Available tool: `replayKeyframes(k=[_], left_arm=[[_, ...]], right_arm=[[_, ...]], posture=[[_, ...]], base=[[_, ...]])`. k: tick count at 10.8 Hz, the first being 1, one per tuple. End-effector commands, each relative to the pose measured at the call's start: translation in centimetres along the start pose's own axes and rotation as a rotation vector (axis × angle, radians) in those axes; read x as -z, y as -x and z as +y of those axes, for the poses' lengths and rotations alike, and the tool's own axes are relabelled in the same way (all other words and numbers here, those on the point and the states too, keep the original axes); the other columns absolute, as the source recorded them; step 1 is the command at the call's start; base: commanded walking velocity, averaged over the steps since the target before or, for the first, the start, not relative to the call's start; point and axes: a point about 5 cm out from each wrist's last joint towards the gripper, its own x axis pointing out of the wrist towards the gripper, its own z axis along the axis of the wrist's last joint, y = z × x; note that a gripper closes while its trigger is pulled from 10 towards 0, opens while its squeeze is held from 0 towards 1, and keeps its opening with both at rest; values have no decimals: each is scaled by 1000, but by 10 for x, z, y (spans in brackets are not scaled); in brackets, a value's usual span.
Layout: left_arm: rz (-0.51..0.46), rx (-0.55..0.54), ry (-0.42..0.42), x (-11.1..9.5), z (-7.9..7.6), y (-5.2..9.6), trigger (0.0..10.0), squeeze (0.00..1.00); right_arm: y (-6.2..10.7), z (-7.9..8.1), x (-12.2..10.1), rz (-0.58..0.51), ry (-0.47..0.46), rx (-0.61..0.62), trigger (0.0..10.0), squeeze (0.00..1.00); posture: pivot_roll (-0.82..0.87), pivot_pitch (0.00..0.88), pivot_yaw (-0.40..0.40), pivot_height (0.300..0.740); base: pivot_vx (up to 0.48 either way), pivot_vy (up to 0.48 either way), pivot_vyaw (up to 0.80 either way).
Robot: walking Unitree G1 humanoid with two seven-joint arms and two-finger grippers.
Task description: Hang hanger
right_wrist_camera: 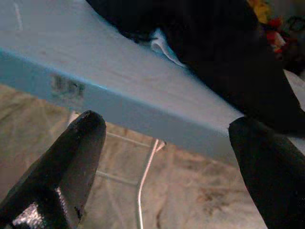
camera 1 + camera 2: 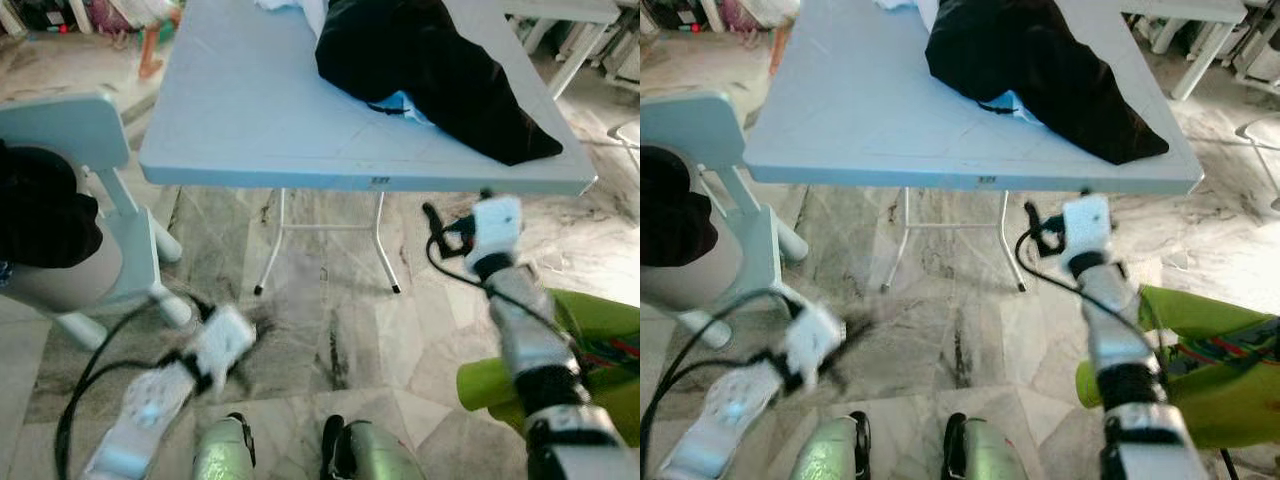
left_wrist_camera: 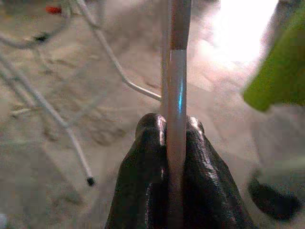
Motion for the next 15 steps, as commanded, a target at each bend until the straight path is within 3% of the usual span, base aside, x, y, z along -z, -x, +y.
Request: replayKeyframes(k=[1, 3, 4, 5, 6, 9, 12, 14, 15], left_arm=[[49, 101, -15, 7, -8, 6, 10000, 0], [170, 200, -32, 25, -9, 22, 10000, 0], [198, 251, -34, 30, -8, 32, 10000, 0], [214, 274, -20, 32, -8, 36, 10000, 0], [242, 322, -32, 34, -9, 42, 10000, 0], [231, 364, -46, 33, -12, 42, 10000, 0], [206, 406, -47, 30, -17, 37, 10000, 0], [188, 443, -72, 27, -21, 30, 10000, 0], [163, 458, -95, 20, -21, 24, 10000, 0]], right_arm=[[0, -1, 2, 10, 25, -61, 10000, 0], [11, 7, 9, 47, 155, -336, 10000, 0], [27, 8, 19, 105, 245, -558, 10000, 0], [32, 4, 23, 139, 278, -620, 10000, 0], [47, 4, 32, 216, 349, -844, 10000, 0], [74, 22, 33, 277, 359, -1217, 10000, 0], [84, 31, 30, 301, 370, -1410, 10000, 0], [85, 47, 29, 272, 354, -1450, 10000, 0], [91, 66, 38, 260, 399, -1499, 10000, 0]], posture=[[71, 175, -61, 740], [71, 181, -59, 740], [72, 190, -63, 740], [71, 193, -64, 740], [70, 198, -66, 740], [69, 200, -66, 740], [60, 200, -59, 740], [53, 200, -54, 740], [48, 201, -50, 740]], base=[[0, 0, 0], [0, 0, 0], [0, 0, 0], [0, 0, 0], [0, 0, 0], [0, 0, 0], [0, 0, 0], [0, 0, 0], [0, 0, 0]])
